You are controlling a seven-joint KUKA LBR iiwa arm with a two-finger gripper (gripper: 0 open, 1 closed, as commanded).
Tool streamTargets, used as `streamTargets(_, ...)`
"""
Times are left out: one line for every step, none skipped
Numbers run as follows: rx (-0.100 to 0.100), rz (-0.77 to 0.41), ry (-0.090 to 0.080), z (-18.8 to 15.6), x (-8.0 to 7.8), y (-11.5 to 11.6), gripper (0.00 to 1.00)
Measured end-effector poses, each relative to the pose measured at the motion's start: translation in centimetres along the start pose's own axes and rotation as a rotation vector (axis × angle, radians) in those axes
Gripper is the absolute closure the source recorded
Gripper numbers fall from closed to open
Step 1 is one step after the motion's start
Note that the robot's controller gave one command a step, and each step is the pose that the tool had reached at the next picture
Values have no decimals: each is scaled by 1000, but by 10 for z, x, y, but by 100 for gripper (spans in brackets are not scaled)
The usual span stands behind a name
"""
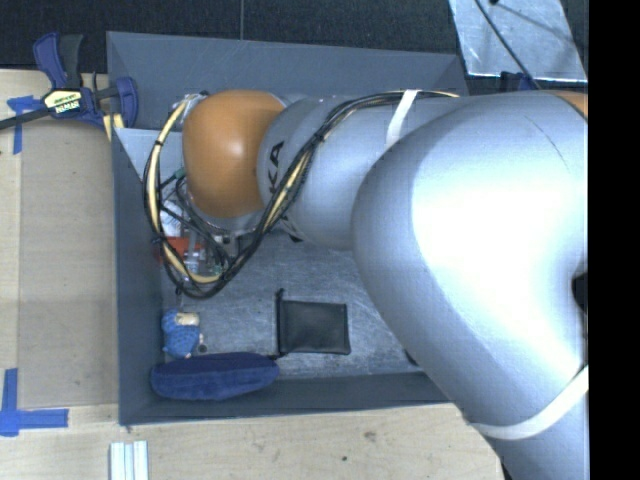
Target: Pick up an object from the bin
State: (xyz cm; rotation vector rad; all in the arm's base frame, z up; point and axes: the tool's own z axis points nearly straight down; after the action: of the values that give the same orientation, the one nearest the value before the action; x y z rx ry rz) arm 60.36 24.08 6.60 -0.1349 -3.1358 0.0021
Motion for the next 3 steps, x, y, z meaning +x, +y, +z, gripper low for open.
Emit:
streamTargets(-5,149,-9,-35,3,4,0)
streamTargets(-6,198,-10,-36,-3,3,0)
streamTargets(-1,328,-2,-3,-6,3,0)
